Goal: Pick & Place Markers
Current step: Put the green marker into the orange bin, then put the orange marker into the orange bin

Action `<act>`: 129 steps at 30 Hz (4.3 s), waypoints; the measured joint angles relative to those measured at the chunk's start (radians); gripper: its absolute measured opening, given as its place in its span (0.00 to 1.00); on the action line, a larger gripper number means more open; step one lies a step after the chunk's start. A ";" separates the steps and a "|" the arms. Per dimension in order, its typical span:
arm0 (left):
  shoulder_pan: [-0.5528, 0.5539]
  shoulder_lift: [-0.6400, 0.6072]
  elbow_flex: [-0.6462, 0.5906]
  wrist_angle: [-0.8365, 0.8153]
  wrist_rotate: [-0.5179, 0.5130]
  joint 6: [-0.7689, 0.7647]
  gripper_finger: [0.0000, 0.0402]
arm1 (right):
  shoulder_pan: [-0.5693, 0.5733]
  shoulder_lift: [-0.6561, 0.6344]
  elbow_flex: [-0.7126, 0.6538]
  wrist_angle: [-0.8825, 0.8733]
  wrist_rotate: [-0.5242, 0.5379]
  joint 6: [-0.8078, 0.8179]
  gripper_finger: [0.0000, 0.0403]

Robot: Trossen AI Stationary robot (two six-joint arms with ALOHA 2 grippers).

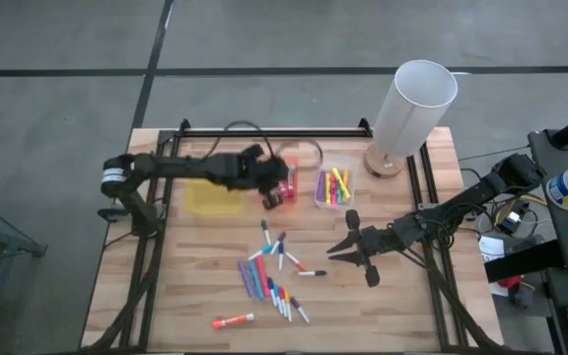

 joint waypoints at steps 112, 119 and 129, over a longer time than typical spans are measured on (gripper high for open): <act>-0.638 -0.296 -0.473 0.350 0.422 -0.714 0.41 | 0.000 0.001 0.002 -0.041 0.001 0.058 0.15; -0.723 -0.267 -0.472 0.473 0.359 -0.805 0.41 | 0.000 0.001 0.002 -0.041 0.001 0.055 0.15; -0.857 -0.170 -0.471 0.521 0.328 -0.775 0.41 | 0.000 0.002 0.002 -0.042 0.001 0.102 0.15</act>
